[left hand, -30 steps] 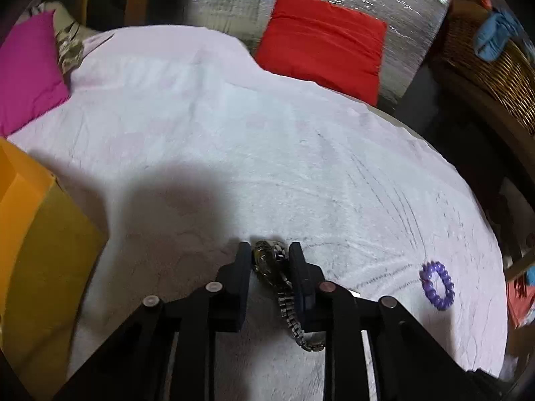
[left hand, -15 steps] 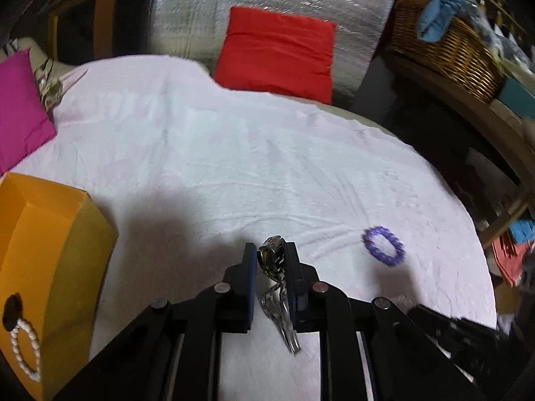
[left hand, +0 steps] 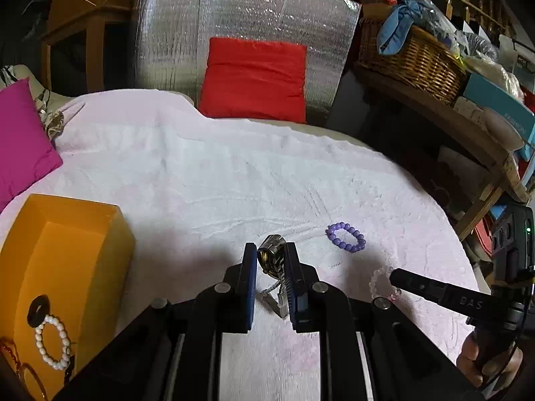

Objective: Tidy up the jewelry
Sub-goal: 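Lift and carry the watch and pink bracelet over the orange box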

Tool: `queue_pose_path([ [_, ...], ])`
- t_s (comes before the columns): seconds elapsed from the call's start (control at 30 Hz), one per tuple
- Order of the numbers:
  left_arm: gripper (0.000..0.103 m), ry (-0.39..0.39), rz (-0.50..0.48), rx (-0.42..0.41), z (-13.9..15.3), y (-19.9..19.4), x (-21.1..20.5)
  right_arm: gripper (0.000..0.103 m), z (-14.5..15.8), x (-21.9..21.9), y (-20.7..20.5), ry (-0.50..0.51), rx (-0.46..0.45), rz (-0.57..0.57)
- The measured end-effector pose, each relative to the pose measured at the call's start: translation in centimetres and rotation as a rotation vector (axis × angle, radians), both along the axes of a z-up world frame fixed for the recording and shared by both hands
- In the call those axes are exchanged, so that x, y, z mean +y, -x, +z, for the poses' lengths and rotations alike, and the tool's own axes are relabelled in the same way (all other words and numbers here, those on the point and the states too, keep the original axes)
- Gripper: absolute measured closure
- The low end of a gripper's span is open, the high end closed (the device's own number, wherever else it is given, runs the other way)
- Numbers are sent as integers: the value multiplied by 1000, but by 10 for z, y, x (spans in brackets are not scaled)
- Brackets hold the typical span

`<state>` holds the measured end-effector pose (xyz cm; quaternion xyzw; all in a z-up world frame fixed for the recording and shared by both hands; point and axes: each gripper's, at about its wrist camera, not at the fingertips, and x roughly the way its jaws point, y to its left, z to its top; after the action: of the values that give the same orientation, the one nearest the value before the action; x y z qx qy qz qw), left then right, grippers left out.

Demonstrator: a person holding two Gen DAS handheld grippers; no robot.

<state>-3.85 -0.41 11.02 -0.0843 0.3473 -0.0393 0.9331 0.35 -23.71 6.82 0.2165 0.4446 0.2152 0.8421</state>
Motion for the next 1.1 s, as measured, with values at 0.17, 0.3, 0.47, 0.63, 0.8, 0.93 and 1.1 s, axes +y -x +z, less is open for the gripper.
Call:
queue_pose_path([
  [0.17,86,-18,16,-30,9,18,4,94,8,14,6,2,-23,31],
  [0.3,86,-34,24,-60,19,37,5,94,17,29,15,3,-54,59],
  [0.47,86,-30,40,-91,32,64,12,94,24,47,23,5,-79,89],
  [0.63,86,-34,66,-136,51,97,25,94,29,66,32,-3,-97,117],
  [0.8,86,-45,116,-160,69,122,47,94,36,87,47,-21,-120,151],
  [0.93,86,-67,161,-183,80,142,67,94,40,106,56,-33,-132,182],
  [1.1,86,-95,239,-190,88,168,102,94,50,139,68,-62,-156,237],
])
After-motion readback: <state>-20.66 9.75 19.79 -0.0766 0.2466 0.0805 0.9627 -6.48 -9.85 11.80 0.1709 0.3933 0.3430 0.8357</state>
